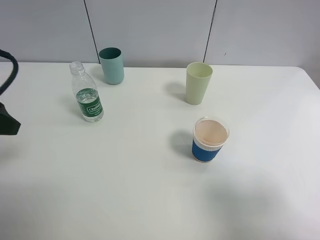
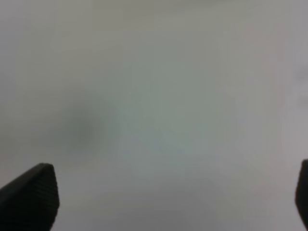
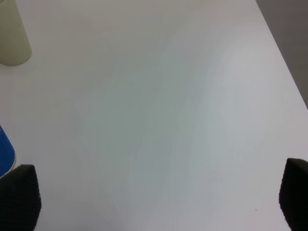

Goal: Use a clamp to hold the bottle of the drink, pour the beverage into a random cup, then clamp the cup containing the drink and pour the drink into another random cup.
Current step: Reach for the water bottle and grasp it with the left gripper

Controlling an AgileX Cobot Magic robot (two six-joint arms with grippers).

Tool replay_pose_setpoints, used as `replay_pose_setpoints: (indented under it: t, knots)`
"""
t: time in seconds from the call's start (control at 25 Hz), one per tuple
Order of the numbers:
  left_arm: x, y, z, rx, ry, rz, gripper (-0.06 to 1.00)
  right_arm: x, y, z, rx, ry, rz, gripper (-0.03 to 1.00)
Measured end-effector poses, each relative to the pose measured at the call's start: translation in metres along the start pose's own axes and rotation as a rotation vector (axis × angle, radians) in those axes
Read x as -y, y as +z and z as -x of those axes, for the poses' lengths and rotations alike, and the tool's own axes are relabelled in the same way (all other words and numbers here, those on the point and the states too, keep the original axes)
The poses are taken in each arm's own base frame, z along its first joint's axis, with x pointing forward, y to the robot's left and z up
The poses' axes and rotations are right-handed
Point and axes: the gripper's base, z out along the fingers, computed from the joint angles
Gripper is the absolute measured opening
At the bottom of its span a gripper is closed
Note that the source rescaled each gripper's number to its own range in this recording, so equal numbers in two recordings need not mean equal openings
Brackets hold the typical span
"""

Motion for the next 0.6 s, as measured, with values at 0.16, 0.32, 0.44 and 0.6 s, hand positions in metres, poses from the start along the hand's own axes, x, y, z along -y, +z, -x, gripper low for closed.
replay_pose_setpoints:
  t: [0.16,0.32,0.44,0.6]
  knots:
    - [0.008,0.023,0.009,-0.043,0.038,-0.028,1.0,0.0,0.0,0.0,0.0,0.0,0.0,1.0]
    - [0.017,0.039,0.014,-0.062,0.046,-0.051,1.0,0.0,0.0,0.0,0.0,0.0,0.0,1.0]
    - [0.028,0.053,0.021,-0.043,0.047,-0.072,1.0,0.0,0.0,0.0,0.0,0.0,0.0,1.0]
    - [0.042,0.07,0.028,0.009,0.042,-0.11,1.0,0.0,0.0,0.0,0.0,0.0,0.0,1.0]
